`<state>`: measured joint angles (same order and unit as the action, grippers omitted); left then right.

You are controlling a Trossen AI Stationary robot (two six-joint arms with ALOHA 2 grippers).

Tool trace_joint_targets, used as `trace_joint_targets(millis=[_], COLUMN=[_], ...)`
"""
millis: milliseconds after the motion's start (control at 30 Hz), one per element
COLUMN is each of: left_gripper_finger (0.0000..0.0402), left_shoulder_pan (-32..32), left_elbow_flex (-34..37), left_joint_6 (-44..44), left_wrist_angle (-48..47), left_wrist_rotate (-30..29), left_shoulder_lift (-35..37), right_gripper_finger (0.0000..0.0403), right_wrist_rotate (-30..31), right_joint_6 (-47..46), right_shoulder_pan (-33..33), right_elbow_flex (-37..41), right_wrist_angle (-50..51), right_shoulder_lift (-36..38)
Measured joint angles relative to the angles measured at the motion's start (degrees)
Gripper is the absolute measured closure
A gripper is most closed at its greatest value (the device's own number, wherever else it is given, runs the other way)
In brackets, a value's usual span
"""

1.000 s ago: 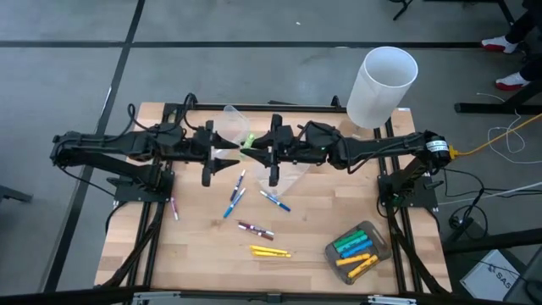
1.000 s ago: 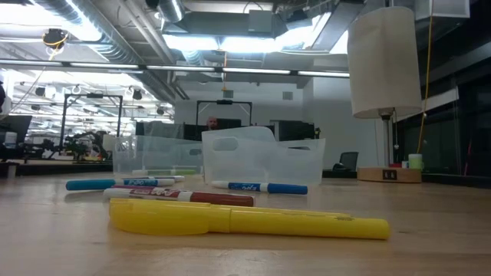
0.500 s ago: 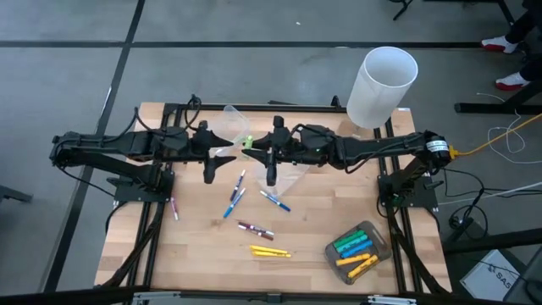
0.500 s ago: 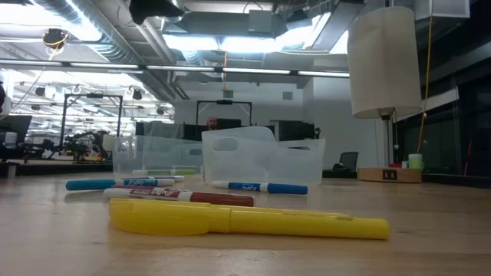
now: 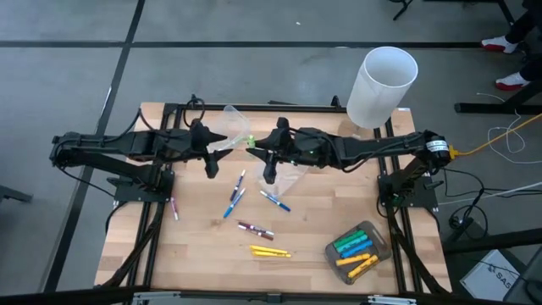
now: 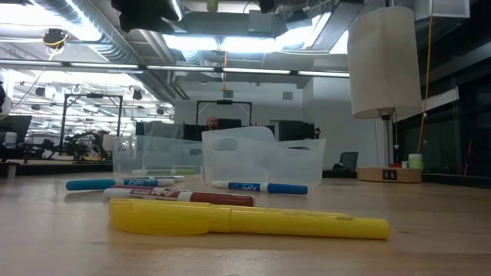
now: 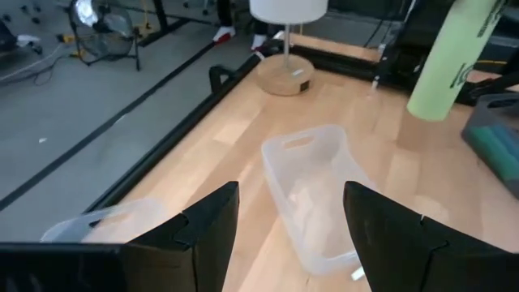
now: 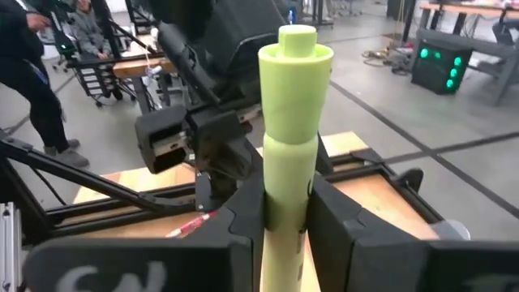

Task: Pick & Place Markers
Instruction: Put the light green highlighter into the black bin

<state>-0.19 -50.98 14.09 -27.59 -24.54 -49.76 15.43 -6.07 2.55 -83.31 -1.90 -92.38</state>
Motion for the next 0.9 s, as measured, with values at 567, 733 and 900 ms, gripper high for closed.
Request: trace_joint_targets(millis=[567,733,900], left_gripper_finger=[0.0185,0.0185,0.0185], left_shoulder_pan=[10.8,14.5,18.2], left_elbow_flex=[0.0,0.0,0.0], left_joint_6=[0.3,-0.5,-0.9], left_wrist_angle=[-4.0,-4.0,-4.0], left_wrist_rotate=[9.6,9.7,10.0], left_shoulder_lift=[-1.2,-1.2,-1.2], right_gripper_finger=[0.0334,0.0334,0.0334], right_wrist_rotate=[-2.1,-2.2,-2.2], right_joint_6=[-1.0,-1.0,-1.0], right_shoulder_pan=[-3.5,-4.6,-5.7], right_elbow_flex=[0.0,0.0,0.0], right_wrist_angle=[10.0,11.3,12.4], right_shoulder_lift=[0.0,0.0,0.0])
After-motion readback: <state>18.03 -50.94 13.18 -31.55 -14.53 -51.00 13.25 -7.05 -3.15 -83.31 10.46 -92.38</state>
